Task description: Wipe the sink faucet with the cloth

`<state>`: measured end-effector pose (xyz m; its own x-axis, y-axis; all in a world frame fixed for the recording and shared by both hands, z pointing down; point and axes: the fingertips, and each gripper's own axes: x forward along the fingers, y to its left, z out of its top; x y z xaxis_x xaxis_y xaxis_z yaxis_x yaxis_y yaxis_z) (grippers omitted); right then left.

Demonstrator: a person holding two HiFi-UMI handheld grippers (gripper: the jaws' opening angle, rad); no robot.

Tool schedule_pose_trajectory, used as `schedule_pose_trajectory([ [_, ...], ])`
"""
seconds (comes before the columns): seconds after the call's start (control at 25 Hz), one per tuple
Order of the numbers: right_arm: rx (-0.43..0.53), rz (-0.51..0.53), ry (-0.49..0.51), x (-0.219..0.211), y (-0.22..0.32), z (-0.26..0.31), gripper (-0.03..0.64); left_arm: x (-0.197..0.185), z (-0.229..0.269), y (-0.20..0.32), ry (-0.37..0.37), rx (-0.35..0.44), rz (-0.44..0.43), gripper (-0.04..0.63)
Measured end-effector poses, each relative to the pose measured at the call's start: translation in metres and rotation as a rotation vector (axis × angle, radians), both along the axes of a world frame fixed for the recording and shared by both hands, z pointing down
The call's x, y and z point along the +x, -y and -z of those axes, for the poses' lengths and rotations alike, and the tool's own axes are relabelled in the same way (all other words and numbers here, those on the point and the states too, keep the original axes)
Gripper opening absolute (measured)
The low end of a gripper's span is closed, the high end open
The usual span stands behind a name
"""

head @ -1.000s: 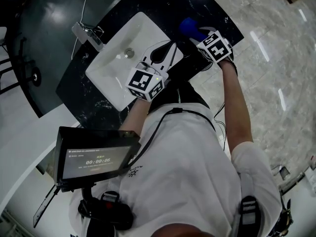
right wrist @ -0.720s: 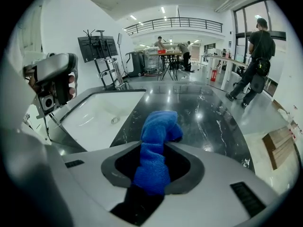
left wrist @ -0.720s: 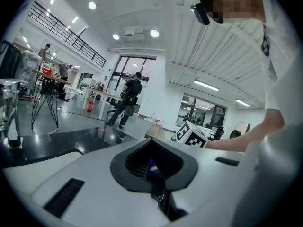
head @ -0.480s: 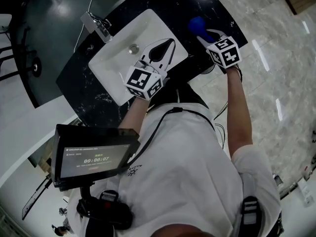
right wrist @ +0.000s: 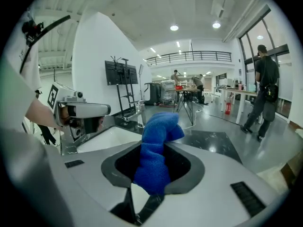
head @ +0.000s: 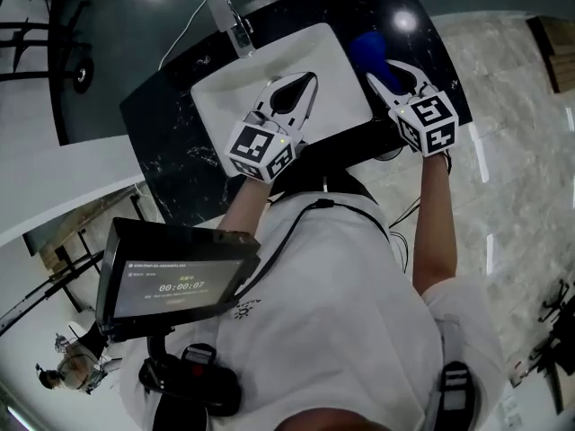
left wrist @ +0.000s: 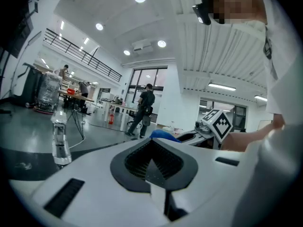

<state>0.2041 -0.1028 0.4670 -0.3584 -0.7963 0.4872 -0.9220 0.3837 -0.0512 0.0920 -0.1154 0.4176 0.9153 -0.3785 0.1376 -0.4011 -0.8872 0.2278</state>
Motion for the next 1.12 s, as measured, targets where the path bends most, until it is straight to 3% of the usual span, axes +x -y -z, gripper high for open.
schedule_pose_trajectory([
  [0.28, 0.113, 0.236, 0.042, -0.088, 0.054, 0.06, 0.124, -0.09, 0.029, 0.035, -0.014, 0.039, 0.247, -0.012],
  [0.56, 0.147, 0.406, 0.016, -0.141, 0.096, 0.053, 0.124, -0.155, 0.01, 0.04, -0.008, 0.042, 0.432, -0.012],
  [0.88, 0.182, 0.49, -0.079, -0.175, 0.18, 0.079, 0.125, -0.201, 0.011, 0.045, -0.003, 0.024, 0.535, -0.012],
  [1.12, 0.176, 0.53, -0.174, -0.185, 0.248, 0.07, 0.126, -0.207, 0.006, 0.048, 0.009, 0.006, 0.559, -0.012],
])
